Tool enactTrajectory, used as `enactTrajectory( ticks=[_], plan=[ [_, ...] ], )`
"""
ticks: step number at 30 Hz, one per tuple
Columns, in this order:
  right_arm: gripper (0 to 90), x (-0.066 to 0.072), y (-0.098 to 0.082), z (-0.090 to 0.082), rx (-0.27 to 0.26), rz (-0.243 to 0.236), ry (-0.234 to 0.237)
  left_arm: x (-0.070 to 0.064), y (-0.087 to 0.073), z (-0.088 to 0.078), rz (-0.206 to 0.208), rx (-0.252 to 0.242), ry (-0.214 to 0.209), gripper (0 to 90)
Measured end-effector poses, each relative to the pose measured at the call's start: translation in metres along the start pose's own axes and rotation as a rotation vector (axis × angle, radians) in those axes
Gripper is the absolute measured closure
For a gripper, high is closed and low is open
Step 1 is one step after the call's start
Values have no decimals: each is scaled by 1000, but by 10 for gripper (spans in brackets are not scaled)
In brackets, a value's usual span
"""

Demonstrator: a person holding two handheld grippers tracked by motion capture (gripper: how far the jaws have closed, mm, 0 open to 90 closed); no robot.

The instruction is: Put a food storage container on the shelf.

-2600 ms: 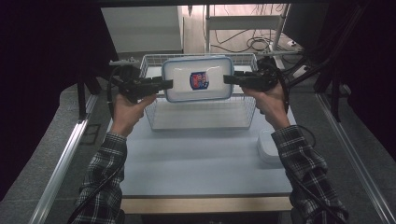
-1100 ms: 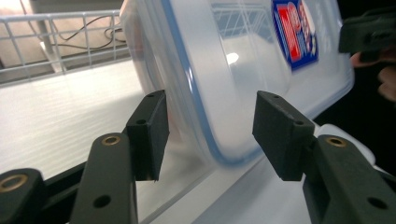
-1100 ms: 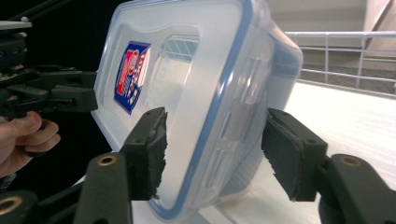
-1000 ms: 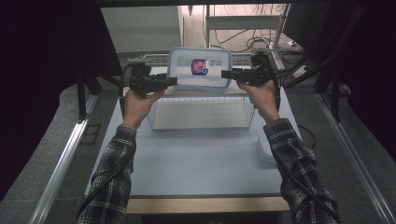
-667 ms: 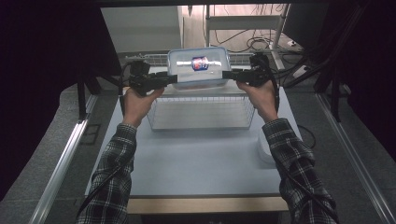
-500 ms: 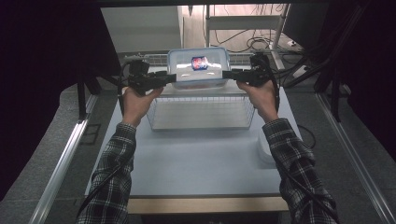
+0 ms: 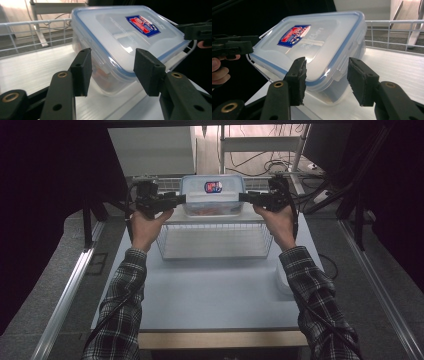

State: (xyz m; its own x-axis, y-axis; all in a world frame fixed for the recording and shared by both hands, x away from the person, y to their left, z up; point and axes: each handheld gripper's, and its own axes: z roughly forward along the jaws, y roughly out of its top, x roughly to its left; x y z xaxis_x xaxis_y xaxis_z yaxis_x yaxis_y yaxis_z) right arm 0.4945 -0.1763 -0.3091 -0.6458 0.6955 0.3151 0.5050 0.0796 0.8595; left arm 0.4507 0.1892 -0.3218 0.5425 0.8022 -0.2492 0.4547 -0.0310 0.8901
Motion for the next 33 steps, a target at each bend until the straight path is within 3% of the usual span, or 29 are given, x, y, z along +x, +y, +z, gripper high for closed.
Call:
enactTrajectory(
  ticks=[1, 10, 15, 19, 27, 33],
  plan=[
    [513, 1, 0, -1, -14, -13, -21, 0, 0, 0, -3, -4, -4, 495],
    [580, 1, 0, -6, -38, -61, -35, 0, -2, -5, 16, -25, -20, 483],
    [618, 6, -2, -15, -42, -121, 6, -3, -9, -16, 38, -36, -49, 497],
    [620, 11, -7, -20, -34, -156, 9, -6, -18, -21, 64, -31, -62, 481],
    [525, 14, -21, -27, -12, -187, 30, -14, -35, -26, 99, -26, -90, 384],
    [403, 19, -39, -30, 14, -208, 34, -19, -58, -22, 147, 29, -111, 298]
  ],
)
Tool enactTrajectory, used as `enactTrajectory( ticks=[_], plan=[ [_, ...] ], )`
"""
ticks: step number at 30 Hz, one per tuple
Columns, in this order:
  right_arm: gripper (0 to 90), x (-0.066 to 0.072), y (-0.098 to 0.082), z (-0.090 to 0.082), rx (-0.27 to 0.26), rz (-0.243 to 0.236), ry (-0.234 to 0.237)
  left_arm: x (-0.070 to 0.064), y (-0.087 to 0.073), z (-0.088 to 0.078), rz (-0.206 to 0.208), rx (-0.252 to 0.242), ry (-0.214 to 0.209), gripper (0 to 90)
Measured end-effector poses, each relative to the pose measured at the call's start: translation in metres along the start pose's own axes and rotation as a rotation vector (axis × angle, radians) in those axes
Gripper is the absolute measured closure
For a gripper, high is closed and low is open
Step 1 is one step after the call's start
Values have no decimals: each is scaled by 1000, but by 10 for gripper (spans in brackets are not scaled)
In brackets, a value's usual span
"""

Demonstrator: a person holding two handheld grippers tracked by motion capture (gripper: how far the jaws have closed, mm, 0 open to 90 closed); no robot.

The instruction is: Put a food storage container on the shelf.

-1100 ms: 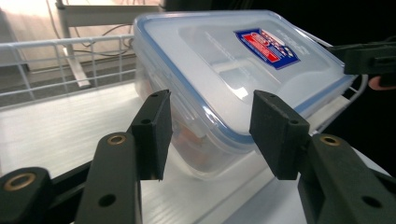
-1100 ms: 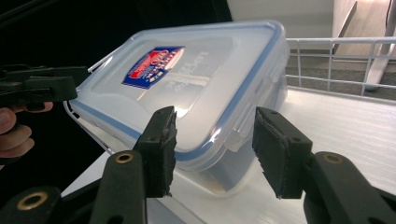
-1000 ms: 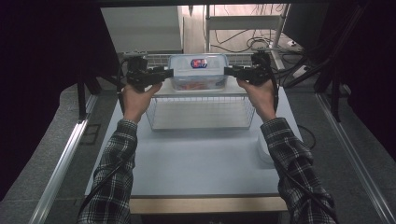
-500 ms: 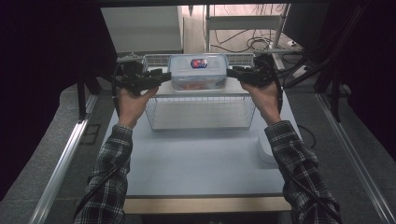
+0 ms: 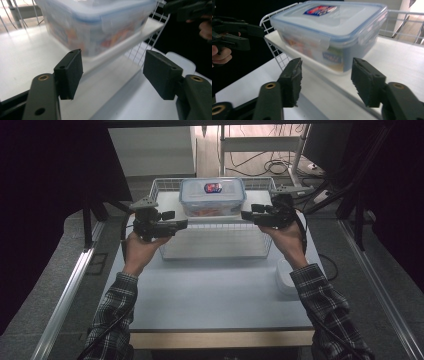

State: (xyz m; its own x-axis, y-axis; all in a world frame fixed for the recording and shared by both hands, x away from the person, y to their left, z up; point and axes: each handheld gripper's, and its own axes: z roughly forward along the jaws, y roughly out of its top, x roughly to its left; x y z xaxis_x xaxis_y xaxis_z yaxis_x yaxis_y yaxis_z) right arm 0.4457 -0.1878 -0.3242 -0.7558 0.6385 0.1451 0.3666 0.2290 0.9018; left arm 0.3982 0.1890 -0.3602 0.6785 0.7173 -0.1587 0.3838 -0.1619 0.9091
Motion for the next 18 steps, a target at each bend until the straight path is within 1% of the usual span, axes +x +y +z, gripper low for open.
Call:
enactTrajectory(
  ticks=[2, 3, 6, 7, 8, 9, 10, 11, 12, 13, 16, 17, 18],
  plan=[
    [372, 3, -5, -1, 6, -6, 4, -1, -3, 0, 0, 1, -5, 272],
    [359, 4, -7, -1, 9, -10, 6, -3, -8, -1, -1, 4, -14, 261],
    [311, 8, -14, -2, 10, -25, 10, -8, -14, -2, 7, 17, -14, 217],
    [311, 8, -14, -2, 10, -25, 10, -8, -14, -2, 7, 17, -14, 204],
    [298, 9, -16, -2, 11, -30, 14, -10, -17, -3, 6, 18, -13, 204],
    [267, 12, -20, -3, 12, -41, 16, -15, -21, -5, 13, 23, -11, 192],
    [255, 13, -22, -3, 9, -46, 16, -15, -21, -5, 13, 23, -11, 177],
    [245, 15, -24, -4, 7, -55, 19, -19, -25, -6, 12, 19, -12, 168],
    [234, 16, -26, -5, 6, -59, 21, -19, -25, -6, 12, 19, -12, 154],
    [225, 17, -28, -5, 6, -65, 22, -24, -30, -6, 7, 22, -11, 138],
    [199, 21, -35, -7, 11, -73, 34, -30, -38, -6, 0, 31, -28, 109],
    [199, 21, -35, -7, 11, -73, 34, -30, -38, -6, 0, 31, -28, 102],
    [179, 24, -39, -8, 12, -81, 38, -35, -43, -5, 4, 34, -36, 99]
  ],
)
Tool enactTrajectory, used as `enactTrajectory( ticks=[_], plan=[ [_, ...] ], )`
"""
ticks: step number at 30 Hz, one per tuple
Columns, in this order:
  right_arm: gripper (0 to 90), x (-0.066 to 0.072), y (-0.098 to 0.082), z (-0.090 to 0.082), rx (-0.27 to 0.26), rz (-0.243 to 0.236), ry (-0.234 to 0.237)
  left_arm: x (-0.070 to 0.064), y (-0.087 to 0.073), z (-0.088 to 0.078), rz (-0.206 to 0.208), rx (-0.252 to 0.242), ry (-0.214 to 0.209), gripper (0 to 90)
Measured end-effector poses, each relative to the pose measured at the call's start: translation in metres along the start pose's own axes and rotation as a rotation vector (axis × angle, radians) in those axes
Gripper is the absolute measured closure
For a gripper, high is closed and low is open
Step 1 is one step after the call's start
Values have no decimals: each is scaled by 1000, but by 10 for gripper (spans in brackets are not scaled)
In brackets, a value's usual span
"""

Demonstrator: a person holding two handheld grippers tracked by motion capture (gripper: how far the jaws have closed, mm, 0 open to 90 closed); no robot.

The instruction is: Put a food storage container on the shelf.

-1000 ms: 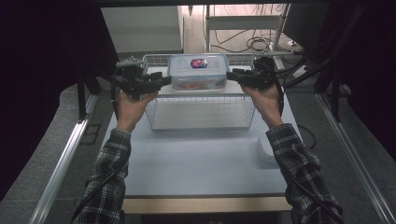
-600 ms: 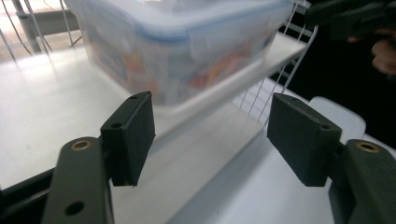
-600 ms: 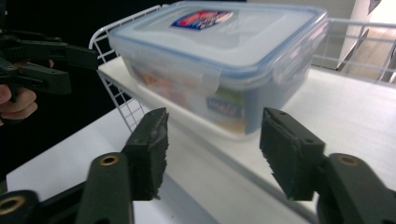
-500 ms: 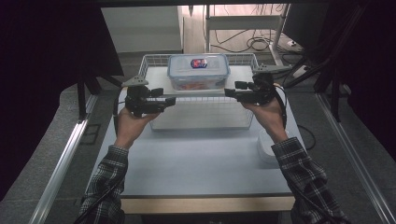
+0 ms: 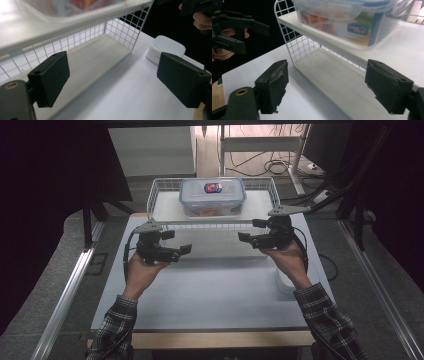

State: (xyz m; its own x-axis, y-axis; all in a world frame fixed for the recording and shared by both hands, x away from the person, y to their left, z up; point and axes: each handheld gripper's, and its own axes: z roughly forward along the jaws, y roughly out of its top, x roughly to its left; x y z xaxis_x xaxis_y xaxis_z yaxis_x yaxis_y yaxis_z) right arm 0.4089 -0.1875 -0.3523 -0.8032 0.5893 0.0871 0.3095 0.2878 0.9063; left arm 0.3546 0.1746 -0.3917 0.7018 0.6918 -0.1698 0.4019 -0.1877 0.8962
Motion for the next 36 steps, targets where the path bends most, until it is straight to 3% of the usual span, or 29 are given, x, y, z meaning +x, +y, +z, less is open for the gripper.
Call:
enactTrajectory(
  ticks=[10, 16, 19, 23, 24, 26, 36],
  plan=[
    [98, 11, -27, -3, 3, -16, 2, -18, -23, 2, 39, 7, 19, 57],
    [61, 14, -40, -7, 6, -11, 7, -20, -35, 5, 45, 13, 24, 39],
    [26, 17, -48, -8, 39, -15, 1, -23, -43, 8, 49, 18, 3, 31],
    [18, 20, -55, -11, 47, -14, 13, -28, -49, 9, 94, 56, 9, 29],
    [16, 21, -59, -14, 53, -21, 6, -33, -52, 8, 124, 72, 23, 26],
    [16, 23, -64, -17, 56, -26, -7, -37, -55, 6, 140, 77, 24, 22],
    [31, 36, -94, -26, 65, -38, -44, -51, -78, -3, 129, 52, 41, 23]
  ],
)
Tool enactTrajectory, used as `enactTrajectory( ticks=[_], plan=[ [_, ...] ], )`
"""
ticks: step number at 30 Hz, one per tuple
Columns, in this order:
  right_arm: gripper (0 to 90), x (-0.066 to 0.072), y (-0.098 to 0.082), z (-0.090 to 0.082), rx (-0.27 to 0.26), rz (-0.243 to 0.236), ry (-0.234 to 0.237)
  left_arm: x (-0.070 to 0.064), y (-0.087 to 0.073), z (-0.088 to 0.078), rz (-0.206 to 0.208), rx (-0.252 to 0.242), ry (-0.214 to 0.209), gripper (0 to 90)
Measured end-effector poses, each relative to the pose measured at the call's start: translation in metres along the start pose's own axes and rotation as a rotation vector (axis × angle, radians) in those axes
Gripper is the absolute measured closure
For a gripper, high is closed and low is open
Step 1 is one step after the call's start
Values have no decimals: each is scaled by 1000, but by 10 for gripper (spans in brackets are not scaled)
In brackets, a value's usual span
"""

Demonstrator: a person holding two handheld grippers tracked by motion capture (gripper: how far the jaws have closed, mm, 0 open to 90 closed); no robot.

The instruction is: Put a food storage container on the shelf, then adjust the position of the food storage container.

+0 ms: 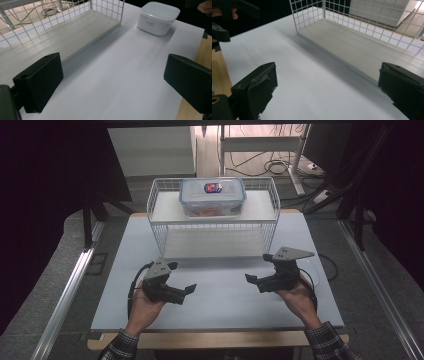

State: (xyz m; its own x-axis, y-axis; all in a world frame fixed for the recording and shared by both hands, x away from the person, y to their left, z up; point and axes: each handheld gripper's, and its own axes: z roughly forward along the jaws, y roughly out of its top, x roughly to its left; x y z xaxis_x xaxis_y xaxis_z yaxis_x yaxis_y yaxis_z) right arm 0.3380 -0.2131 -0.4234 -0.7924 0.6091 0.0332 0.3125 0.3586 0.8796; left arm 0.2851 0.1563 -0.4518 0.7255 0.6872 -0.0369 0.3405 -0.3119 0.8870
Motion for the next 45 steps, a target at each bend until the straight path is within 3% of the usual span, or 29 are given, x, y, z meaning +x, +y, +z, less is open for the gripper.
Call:
enactTrajectory(
  ticks=[6, 11, 16, 17, 18, 19, 22, 26, 35, 43, 45],
  plan=[
    [34, 8, -13, -6, -1, 1, -16, -6, -16, -1, 2, 17, 44, 18],
    [33, 13, -26, -10, 7, 5, -12, -9, -31, 0, -17, 32, 39, 10],
    [34, 16, -38, -9, 16, 3, -23, -12, -41, -1, -25, 17, 22, 8],
    [36, 18, -42, -10, 6, -9, -35, -15, -47, -1, -8, 10, -14, 8],
    [36, 18, -42, -10, 6, -9, -35, -15, -47, -1, -8, 10, -14, 8],
    [36, 20, -47, -10, 3, -16, -40, -20, -53, 0, 32, 26, -15, 9],
    [36, 22, -54, -8, 22, -22, -40, -28, -56, 4, 97, 77, 28, 11],
    [36, 25, -64, -1, 68, -34, -40, -31, -59, 9, 125, 120, 45, 11],
    [36, 18, -69, 2, 98, -5, -65, -25, -61, 6, 68, 90, 42, 11],
    [0, 9, -64, -1, 122, 21, -148, -24, -61, 7, 74, 99, 39, 14],
    [1, 5, -65, -2, 145, 45, -138, -24, -61, 6, 73, 95, 42, 14]
  ],
)
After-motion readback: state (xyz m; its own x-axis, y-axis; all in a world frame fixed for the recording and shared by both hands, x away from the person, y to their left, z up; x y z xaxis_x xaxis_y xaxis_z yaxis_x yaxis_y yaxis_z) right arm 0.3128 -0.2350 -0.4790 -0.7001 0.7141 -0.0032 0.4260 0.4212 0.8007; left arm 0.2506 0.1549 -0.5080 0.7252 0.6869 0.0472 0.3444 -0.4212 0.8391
